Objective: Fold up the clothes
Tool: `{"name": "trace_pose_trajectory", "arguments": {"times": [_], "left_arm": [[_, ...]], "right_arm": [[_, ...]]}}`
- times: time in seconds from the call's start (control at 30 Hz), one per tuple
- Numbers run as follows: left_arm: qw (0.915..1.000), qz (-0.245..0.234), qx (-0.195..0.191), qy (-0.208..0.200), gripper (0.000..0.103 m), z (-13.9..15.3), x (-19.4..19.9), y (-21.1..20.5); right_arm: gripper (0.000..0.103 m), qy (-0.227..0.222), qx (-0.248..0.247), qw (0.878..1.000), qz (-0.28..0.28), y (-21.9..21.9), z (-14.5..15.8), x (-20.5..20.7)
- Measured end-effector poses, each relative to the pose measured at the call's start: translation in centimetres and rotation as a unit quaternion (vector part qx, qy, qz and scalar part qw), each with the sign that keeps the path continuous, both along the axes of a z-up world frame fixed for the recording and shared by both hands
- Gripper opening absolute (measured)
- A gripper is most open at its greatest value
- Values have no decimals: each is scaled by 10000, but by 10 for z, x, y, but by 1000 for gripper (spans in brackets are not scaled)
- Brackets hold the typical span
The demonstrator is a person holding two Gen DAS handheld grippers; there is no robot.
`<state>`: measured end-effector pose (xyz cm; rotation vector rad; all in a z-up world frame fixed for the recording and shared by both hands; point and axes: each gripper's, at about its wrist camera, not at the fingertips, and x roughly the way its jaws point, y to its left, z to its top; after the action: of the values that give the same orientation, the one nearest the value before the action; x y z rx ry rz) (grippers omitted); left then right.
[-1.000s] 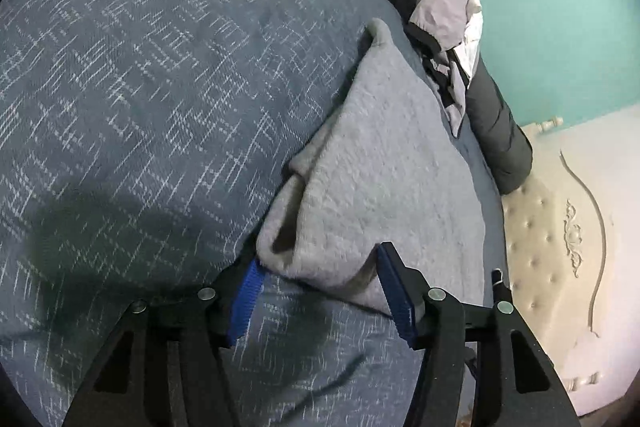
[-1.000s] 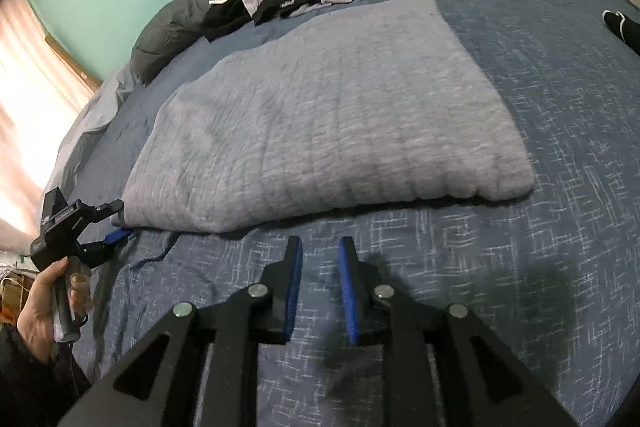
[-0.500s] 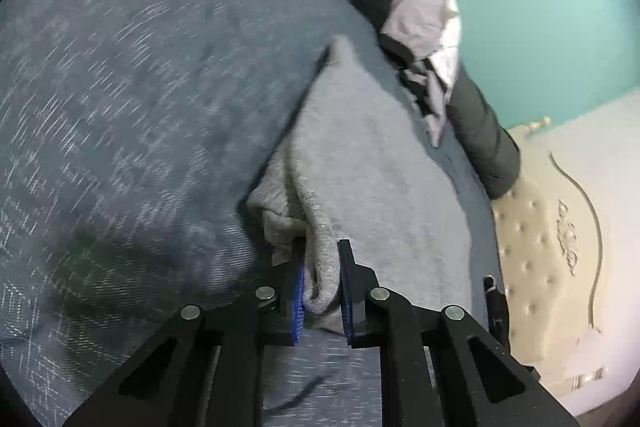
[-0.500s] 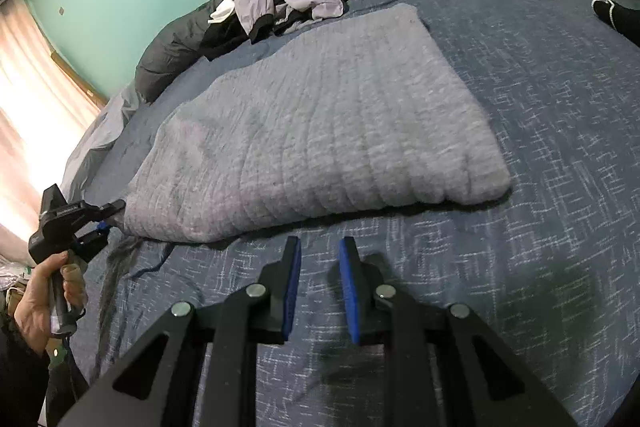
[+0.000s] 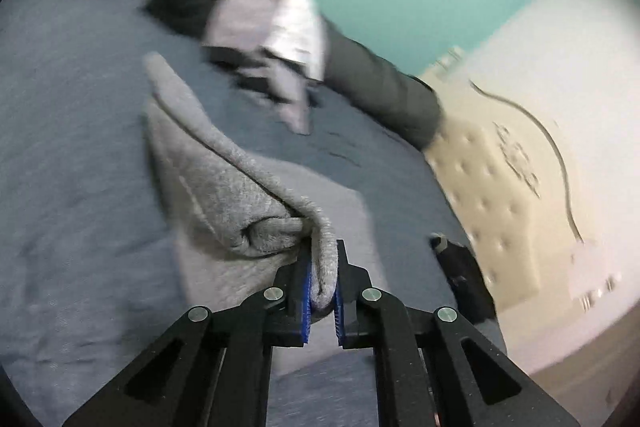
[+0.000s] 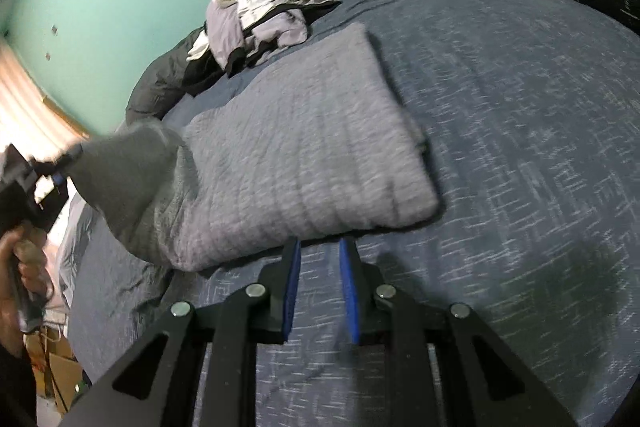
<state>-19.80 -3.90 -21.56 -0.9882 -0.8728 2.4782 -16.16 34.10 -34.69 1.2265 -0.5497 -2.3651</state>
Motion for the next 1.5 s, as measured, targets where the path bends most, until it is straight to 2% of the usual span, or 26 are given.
{"name": "trace_pose_trajectory", "arguments": {"times": [0.1, 0.17, 0.23, 0.33, 0.4, 0.43, 0.5, 0.57, 0.6, 0.7, 0.73, 0.77, 0.87, 1.03, 1.23, 1.43, 1.5], "left_arm": [[9982, -572, -171, 107, 8, 17, -23, 63], [9952, -930, -291, 93, 8, 14, -41, 106], [9911, -1271, -360, -158, 9, -6, -57, 147], [9814, -1622, -627, -816, 9, -53, -72, 190], [9786, -1632, -650, -1068, 9, -72, -76, 202], [9794, -1613, -574, -1070, 12, -73, -76, 202], [9815, -1602, -468, -941, 24, -67, -73, 199], [9826, -1568, -575, -810, 37, -55, -68, 190], [9837, -1513, -606, -761, 39, -49, -67, 184], [9870, -1240, -802, -635, 39, -30, -55, 154], [9866, -1149, -960, -644, 39, -28, -51, 144], [9853, -1056, -1148, -692, 39, -29, -48, 134], [9794, -799, -1654, -839, 39, -33, -42, 105], [9757, -642, -1789, -1086, 39, -54, -33, 80], [9718, -836, -1884, -1147, 40, -71, -26, 85], [9705, -877, -1950, -1116, 40, -80, -22, 91], [9695, -904, -1987, -1113, 40, -82, -21, 92]], "right_arm": [[20, -59, -30, 9999, -116, 14, -1, -2], [20, -112, -43, 9998, -175, 23, -2, -5], [20, -136, -121, 9995, -252, 32, -3, -6], [20, -175, -186, 9990, -377, 44, -6, -8], [20, -213, -261, 9984, -457, 51, -7, -9], [20, -227, -285, 9982, -471, 53, -8, -10], [20, -229, -312, 9982, -450, 54, -8, -11], [20, -218, -347, 9982, -430, 54, -7, -13], [20, -205, -384, 9981, -432, 53, -6, -14], [23, -103, -505, 9977, -432, 52, 0, -16], [32, -52, -545, 9976, -427, 51, 3, -17], [38, -1, -584, 9974, -421, 50, 6, -18], [39, 152, -715, 9965, -411, 47, 15, -19], [51, 262, -905, 9951, -292, 36, 20, -26], [60, 261, -1038, 9942, -102, 20, 19, -39], [60, -18, -886, 9960, 67, 1, 2, -58], [50, 17, -813, 9966, 101, -2, 0, -60]]}}
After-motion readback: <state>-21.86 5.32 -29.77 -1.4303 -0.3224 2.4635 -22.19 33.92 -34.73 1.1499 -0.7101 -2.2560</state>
